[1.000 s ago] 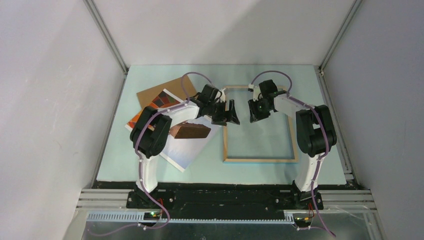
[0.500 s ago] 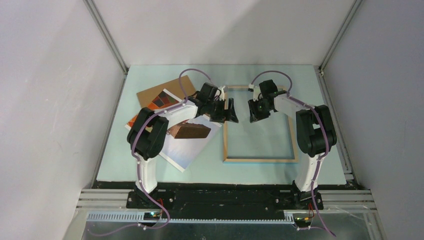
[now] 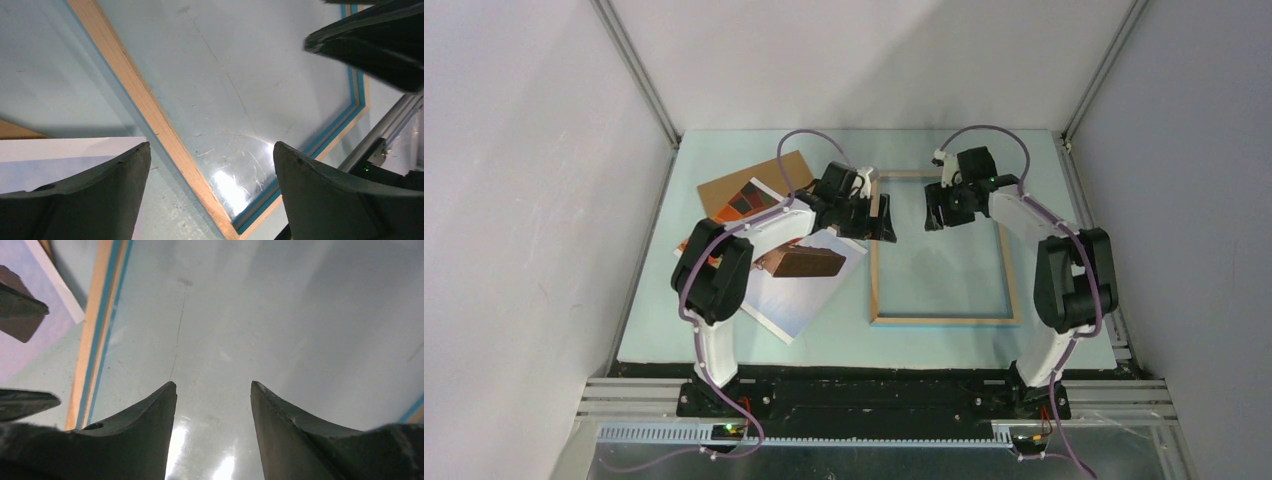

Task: Put the photo into the frame
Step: Place the photo frame item in the photo frame.

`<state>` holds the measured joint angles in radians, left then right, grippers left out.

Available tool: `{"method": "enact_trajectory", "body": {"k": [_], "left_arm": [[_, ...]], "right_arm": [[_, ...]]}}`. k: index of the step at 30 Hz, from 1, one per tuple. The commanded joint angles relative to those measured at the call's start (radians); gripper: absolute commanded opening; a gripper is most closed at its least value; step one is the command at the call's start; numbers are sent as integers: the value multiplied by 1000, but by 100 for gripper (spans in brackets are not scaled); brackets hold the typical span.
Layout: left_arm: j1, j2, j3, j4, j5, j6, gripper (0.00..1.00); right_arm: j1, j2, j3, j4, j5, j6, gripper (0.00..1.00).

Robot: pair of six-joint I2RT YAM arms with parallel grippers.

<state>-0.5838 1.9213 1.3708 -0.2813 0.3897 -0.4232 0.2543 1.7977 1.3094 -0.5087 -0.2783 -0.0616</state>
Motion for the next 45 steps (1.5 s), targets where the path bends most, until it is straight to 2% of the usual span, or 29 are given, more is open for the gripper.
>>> {"method": "enact_trajectory", "body": {"k": [1,8,18,25,31,36,45], "left_arm": [[6,-70,39,-12,-53,73,98],[6,-110,41,-12,-121,168,100],[7,-250,-9,-12,-240,332,100],[13,-381,-115,-13,-298,401,100],[29,-560,-257,-44,-373,522,100],[107,-693,-376,-69,-378,583,100],[279,-818,-437,-183,-379,598,100]], "right_arm": [[-23,-103,34,-28,5,-8,63],[-69,-214,-33,-11,82,-41,67],[-227,-351,-163,27,67,-62,66],[-310,-372,-228,66,84,-103,64],[-348,-348,-277,92,126,-158,62],[-394,-279,-281,104,127,-178,59],[-406,-173,-280,140,127,-181,55]]}}
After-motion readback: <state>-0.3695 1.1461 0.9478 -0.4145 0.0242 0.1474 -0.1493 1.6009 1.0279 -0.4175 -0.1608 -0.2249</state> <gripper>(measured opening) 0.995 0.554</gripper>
